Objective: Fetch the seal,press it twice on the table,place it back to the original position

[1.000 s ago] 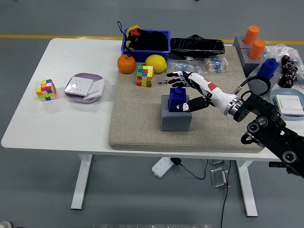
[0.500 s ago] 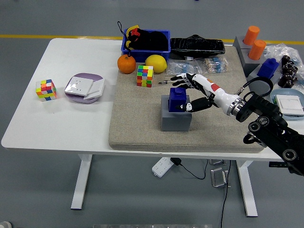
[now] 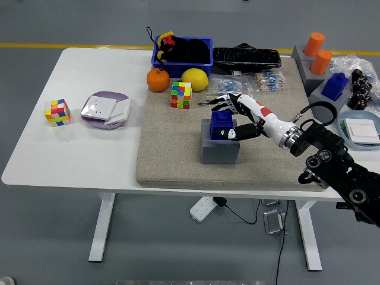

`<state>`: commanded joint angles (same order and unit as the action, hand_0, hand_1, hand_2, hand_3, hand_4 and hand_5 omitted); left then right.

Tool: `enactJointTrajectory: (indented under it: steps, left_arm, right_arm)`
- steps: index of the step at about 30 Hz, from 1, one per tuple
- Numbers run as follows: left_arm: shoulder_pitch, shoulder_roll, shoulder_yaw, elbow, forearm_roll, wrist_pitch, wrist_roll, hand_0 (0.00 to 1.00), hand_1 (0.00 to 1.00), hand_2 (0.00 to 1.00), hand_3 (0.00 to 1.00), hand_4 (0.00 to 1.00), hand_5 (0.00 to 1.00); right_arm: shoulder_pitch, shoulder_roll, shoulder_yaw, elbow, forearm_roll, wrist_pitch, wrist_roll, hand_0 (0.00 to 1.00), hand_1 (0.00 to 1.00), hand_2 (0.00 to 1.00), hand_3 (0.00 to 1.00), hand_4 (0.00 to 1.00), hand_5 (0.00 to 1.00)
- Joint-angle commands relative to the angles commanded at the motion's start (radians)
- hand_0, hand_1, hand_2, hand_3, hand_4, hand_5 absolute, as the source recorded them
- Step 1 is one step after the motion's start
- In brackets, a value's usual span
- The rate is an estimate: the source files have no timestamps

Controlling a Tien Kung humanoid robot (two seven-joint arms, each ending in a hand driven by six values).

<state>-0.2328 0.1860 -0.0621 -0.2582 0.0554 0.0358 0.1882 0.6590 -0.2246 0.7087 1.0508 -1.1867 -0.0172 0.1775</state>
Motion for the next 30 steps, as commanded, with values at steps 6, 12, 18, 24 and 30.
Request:
enactJointTrajectory:
  steps: [6, 12, 18, 24, 30]
  left_arm:
    - [0.002, -0.001, 0.003, 0.002, -0.003, 0.0, 0.001, 0.793, 0.743, 0.735, 0.76, 0.622, 0.44]
    - [0.003, -0.001, -0.002, 0.002, -0.001, 0.0, 0.0, 0.793, 0.744, 0.736, 0.76, 0.622, 0.44]
    - [0.001, -0.002, -0.004, 0.003, -0.001, 0.0, 0.0, 0.793, 0.744, 0.736, 0.76, 0.622, 0.44]
    - [0.0, -0.002, -0.006, 0.002, 0.001, -0.001, 0.0, 0.794, 0.744, 0.737, 0.76, 0.622, 0.44]
    - [0.002, -0.003, -0.007, 0.003, -0.001, -0.001, 0.001, 0.794, 0.743, 0.737, 0.76, 0.622, 0.44]
  right_arm:
    - [0.004, -0.001, -0.019, -0.013, 0.005, -0.001, -0.001, 0.655, 0.619, 0.671, 0.725, 0.831, 0.002]
    - [0.011, 0.001, -0.036, -0.029, 0.016, -0.009, 0.005, 0.649, 0.614, 0.672, 0.724, 0.817, 0.002]
    - [0.017, 0.005, -0.045, -0.036, 0.018, -0.028, 0.013, 0.629, 0.56, 0.632, 0.687, 0.793, 0.002]
    - [0.02, 0.008, -0.049, -0.044, 0.022, -0.052, 0.023, 0.581, 0.48, 0.513, 0.574, 0.758, 0.002]
    - [0.023, 0.009, -0.059, -0.046, 0.026, -0.067, 0.029, 0.51, 0.393, 0.417, 0.421, 0.72, 0.002]
